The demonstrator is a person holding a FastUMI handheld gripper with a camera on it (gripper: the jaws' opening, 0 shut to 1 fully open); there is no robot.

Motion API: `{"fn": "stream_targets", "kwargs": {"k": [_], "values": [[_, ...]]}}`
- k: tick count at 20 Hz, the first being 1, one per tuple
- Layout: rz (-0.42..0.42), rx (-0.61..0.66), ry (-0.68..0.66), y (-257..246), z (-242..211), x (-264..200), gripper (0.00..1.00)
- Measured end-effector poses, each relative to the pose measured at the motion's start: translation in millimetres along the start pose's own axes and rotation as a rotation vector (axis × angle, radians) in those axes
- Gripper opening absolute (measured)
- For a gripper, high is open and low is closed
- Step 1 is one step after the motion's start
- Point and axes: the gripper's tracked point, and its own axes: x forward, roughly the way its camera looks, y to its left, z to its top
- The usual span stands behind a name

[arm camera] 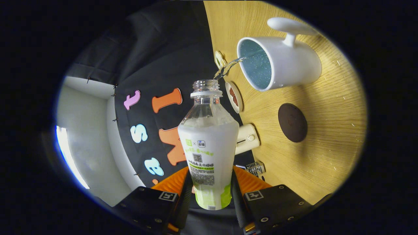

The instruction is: Take the bottle from table, then pour the juice into the cup, finally place the bottle on the coaster

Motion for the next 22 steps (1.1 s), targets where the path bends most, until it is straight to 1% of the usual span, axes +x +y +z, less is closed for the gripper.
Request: {"fn": "stream_targets", "kwargs": {"k": [14, 22], "values": [[0.011, 0.085, -0.013, 2.6, 4.6, 0.2, 0.60], [0.023, 0.140, -0.029, 16.9, 9.3, 2.6, 0.60]]}}
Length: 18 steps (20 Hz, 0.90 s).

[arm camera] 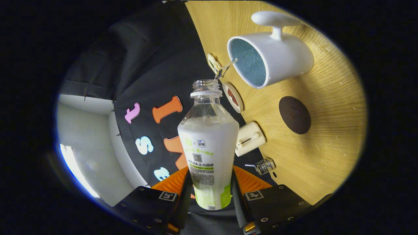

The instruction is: Take the bottle from table, then pour the juice into the cup, finally place the bottle on the coaster

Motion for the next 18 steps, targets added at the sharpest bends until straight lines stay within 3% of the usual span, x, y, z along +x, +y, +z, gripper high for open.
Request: {"fn": "stream_targets", "kwargs": {"k": [18], "values": [[0.055, 0.179, -0.028, 20.7, 1.7, 6.0, 0.60]]}}
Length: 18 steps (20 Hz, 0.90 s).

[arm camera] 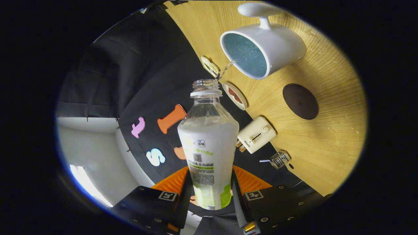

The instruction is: Take the bottle from table, then pour the juice into the cup, finally place the bottle on the coaster

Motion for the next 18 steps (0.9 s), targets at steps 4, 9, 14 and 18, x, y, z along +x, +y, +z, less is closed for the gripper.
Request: {"fn": "stream_targets", "kwargs": {"k": [4, 9, 14, 18], "values": [[0.018, 0.043, -0.009, 5.8, -1.5, 3.3, 0.60], [0.035, 0.095, -0.021, 10.9, -1.1, 6.0, 0.60], [0.035, 0.121, -0.018, 11.9, -3.3, 8.4, 0.60], [0.036, 0.122, -0.004, 13.0, -5.9, 10.9, 0.61]]}}
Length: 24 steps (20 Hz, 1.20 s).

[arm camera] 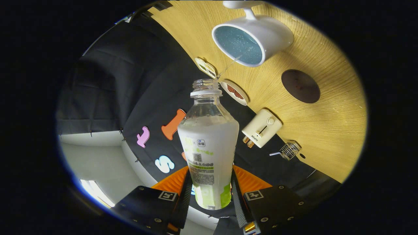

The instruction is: Take the bottle from table, then pour the juice into the cup, finally place the bottle on the coaster

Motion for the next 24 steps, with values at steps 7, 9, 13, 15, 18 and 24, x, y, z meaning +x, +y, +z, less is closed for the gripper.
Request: {"fn": "stream_targets", "kwargs": {"k": [7, 9, 13, 15, 18, 24], "values": [[-0.031, -0.081, 0.002, -16.3, 8.1, -4.2, 0.61], [-0.052, -0.146, 0.003, -26.1, 11.9, -3.8, 0.60], [-0.163, -0.357, -0.016, -55.1, 25.4, -9.0, 0.60], [-0.200, -0.498, -0.003, -64.0, 23.5, -14.2, 0.60], [-0.207, -0.720, 0.009, -59.5, 16.9, -21.3, 0.60], [-0.091, -1.096, 0.070, -30.7, -24.4, -15.1, 0.60]]}}
